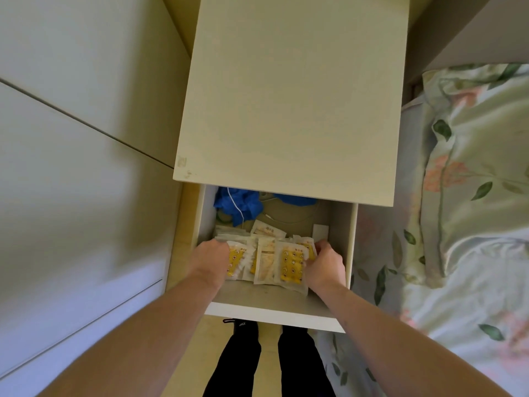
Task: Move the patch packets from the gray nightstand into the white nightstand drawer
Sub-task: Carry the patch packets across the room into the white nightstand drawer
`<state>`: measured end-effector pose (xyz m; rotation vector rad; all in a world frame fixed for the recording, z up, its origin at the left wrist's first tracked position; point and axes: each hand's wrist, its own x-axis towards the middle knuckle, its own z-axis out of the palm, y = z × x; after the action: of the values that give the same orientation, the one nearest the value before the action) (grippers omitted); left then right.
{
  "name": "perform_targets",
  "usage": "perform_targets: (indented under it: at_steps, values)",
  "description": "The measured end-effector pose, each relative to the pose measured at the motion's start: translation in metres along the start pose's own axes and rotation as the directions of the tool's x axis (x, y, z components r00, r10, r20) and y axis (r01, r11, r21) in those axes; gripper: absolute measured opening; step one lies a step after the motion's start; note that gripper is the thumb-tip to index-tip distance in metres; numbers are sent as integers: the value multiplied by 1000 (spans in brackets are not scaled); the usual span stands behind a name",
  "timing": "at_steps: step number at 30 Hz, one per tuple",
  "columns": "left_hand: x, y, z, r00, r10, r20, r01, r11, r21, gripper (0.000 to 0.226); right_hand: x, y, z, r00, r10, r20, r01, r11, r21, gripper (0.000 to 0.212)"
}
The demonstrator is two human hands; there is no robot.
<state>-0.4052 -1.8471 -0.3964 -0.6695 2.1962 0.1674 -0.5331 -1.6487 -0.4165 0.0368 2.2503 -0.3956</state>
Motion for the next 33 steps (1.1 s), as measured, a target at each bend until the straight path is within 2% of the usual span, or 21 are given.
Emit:
perform_targets:
  at_steps: [5,10,12,14,16,18,20,23,27,30,33]
  values:
    - [4,4,1,999,-35,31,34,999,29,19,-5,3,-5,997,-72,-1,72,992,-104,33]
    - [2,7,-1,998,-40,48,38,998,42,19,-14,5,-12,987,-160,-25,153,972,-181,67]
    - [-2,9,1,1000,15,0,-15,1000,25,16,-19,6,-17,983,-180,-39,170,970,-170,73]
    - [-8,13,7,988,127,-84,-133,989,-60,18,-24,8,-20,979,-201,-40,196,975,-107,65]
    - [-14,15,16,950,274,-152,-293,949,-117,32,-31,9,-19,978,-205,-36,205,979,-1,47]
    - [-17,14,24,919,382,-97,-389,919,-66,47,-36,7,-16,985,-170,-19,171,980,102,31]
    - [-16,10,27,930,367,11,-365,928,-68,56,-39,4,-11,992,-128,2,125,976,178,24]
    - [-13,1,27,948,290,130,-278,955,-105,65,-38,-2,-2,997,-70,19,62,962,265,27]
    - [-18,-10,30,939,262,223,-229,960,-161,65,-35,-15,10,999,16,33,-26,948,316,28]
    - [-28,-18,24,953,263,154,-204,926,-316,66,-33,-27,22,996,9,93,-41,939,341,25]
    - [-45,-27,9,981,189,-38,-177,805,-567,66,-33,-44,38,986,-23,166,-34,944,328,20]
